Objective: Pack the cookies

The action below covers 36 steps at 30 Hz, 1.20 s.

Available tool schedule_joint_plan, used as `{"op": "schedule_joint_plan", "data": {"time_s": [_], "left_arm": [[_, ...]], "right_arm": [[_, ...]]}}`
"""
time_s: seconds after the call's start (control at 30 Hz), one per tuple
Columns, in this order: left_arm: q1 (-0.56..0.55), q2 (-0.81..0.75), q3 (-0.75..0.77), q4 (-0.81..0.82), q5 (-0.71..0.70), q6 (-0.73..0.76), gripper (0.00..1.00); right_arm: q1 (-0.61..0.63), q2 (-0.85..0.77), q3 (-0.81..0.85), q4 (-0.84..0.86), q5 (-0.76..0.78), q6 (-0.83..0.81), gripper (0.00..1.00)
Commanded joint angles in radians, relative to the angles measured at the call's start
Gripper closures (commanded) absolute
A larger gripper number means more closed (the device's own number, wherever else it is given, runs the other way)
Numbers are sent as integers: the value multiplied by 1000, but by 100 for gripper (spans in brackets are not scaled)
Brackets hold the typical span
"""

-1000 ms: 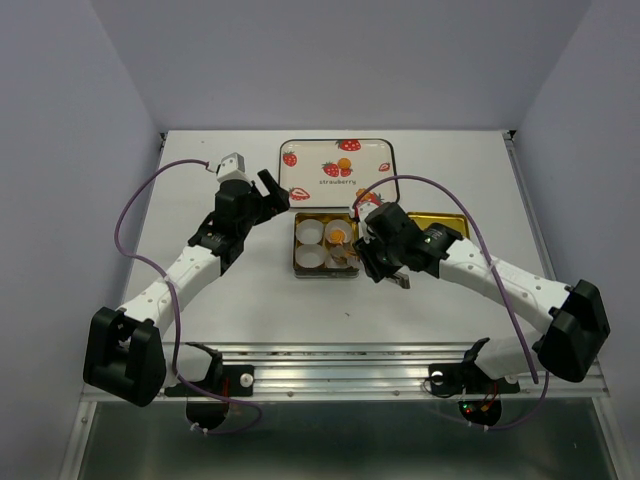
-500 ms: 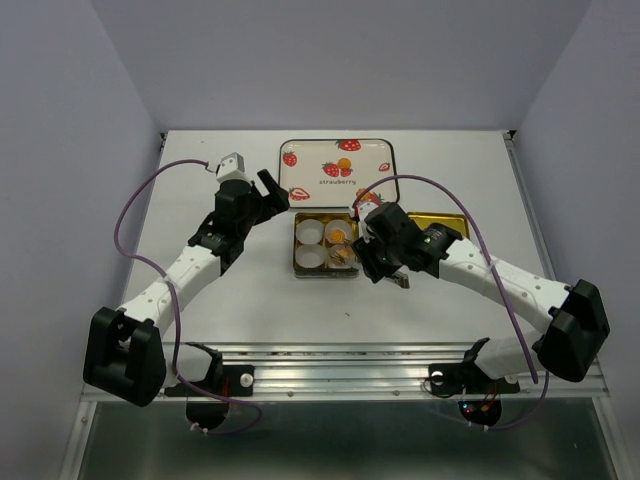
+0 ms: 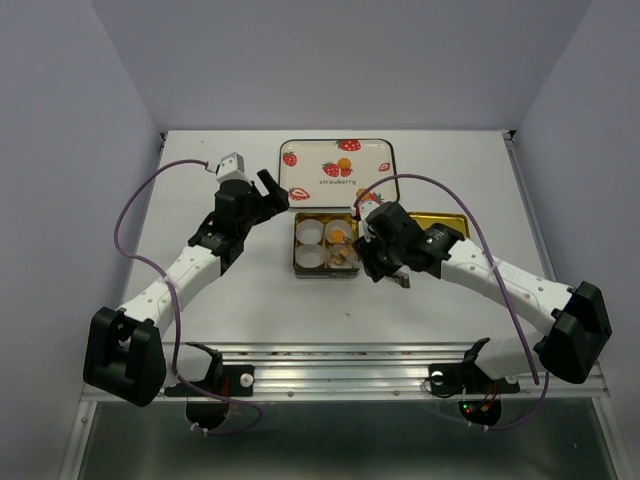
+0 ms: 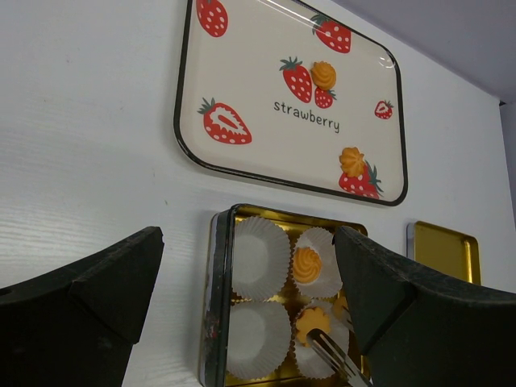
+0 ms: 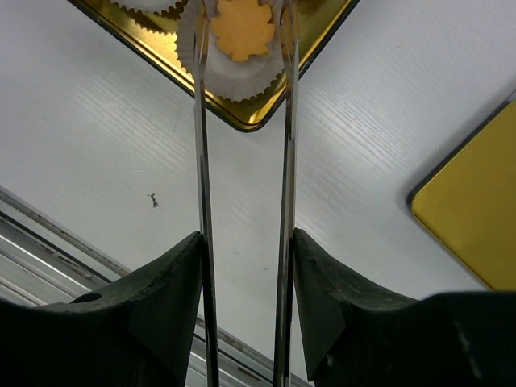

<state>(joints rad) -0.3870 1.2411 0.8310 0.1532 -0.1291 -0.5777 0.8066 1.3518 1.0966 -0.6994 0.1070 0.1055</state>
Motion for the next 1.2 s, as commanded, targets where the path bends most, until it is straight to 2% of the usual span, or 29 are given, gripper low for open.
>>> {"op": "schedule_joint_plan", "data": {"time_s": [0.0, 0.23, 0.9, 1.17], "left_arm": [[-6, -26, 3, 26, -6, 19, 1], [-7, -23, 19, 22, -7, 21, 1], [-6, -19, 34, 34, -15, 38, 1], [-7, -11, 46, 22, -35, 58, 1]], "right_arm": [[8, -60, 40, 37, 17, 2, 49], [8, -100, 52, 63, -6, -12, 49], [8, -89, 97, 126, 125, 89, 51], [-104, -51, 117, 245, 184, 82, 51]]}}
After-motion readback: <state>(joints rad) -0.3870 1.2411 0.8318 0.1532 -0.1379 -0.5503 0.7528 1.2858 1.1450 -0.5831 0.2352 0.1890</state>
